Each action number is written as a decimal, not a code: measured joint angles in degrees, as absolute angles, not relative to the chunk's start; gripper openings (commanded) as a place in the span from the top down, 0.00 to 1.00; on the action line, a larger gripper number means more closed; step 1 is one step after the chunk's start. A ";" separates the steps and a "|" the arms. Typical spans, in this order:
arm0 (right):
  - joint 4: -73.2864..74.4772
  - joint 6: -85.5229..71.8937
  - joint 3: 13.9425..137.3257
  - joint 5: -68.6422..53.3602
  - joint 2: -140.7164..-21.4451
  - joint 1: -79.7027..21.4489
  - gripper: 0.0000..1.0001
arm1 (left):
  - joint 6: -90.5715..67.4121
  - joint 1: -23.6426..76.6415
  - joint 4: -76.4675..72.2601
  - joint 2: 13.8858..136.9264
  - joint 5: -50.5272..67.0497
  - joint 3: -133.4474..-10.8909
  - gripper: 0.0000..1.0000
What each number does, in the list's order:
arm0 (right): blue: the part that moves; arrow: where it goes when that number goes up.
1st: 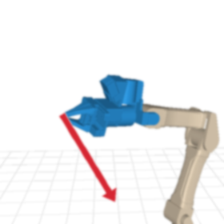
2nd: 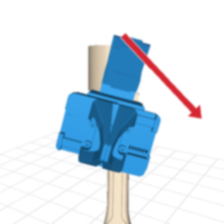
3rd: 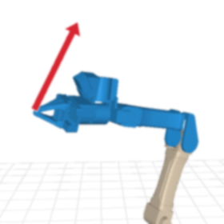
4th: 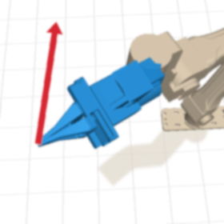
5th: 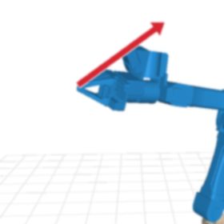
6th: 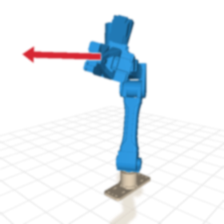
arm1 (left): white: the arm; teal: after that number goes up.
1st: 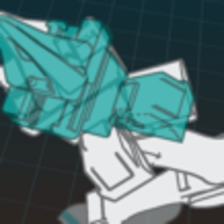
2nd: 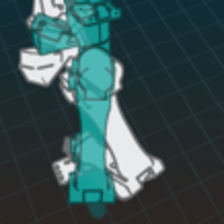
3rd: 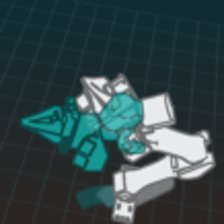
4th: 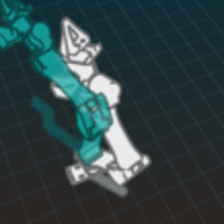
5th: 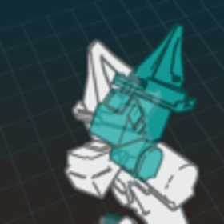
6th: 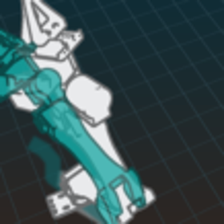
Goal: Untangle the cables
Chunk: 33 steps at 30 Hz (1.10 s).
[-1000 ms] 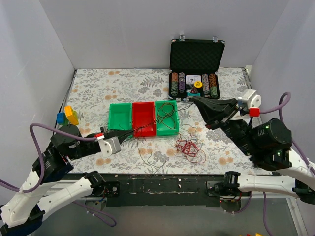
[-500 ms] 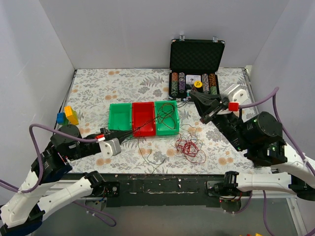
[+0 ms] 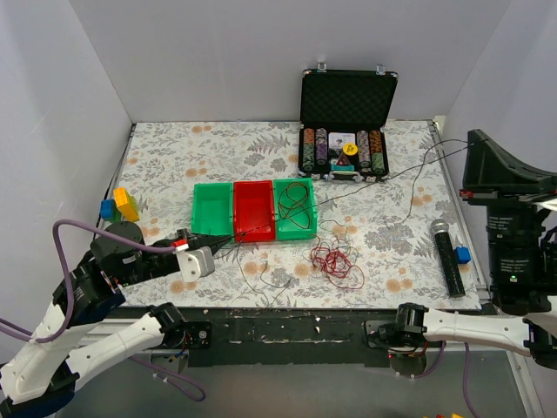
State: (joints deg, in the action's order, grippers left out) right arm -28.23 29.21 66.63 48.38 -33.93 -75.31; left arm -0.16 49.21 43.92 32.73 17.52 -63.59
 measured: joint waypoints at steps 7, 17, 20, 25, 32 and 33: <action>-32.42 30.63 66.63 51.13 -35.00 -75.11 0.99 | -0.21 49.21 44.31 32.73 17.15 -63.57 1.00; -24.69 27.59 69.36 51.31 -40.21 -75.05 0.95 | -0.58 49.21 44.88 32.73 16.88 -63.46 1.00; -18.68 22.41 70.72 51.68 -43.92 -75.00 0.59 | -0.89 49.21 44.45 32.73 16.93 -63.46 1.00; -3.68 13.41 70.83 54.17 -52.29 -75.00 0.31 | -0.89 49.21 43.44 32.80 16.99 -63.46 1.00; 13.17 7.31 70.98 47.51 -58.50 -75.00 0.24 | -0.86 49.21 43.24 33.28 17.37 -63.48 1.00; 13.47 7.05 71.33 44.64 -57.95 -74.98 0.24 | -0.86 49.21 43.27 33.28 17.39 -63.48 1.00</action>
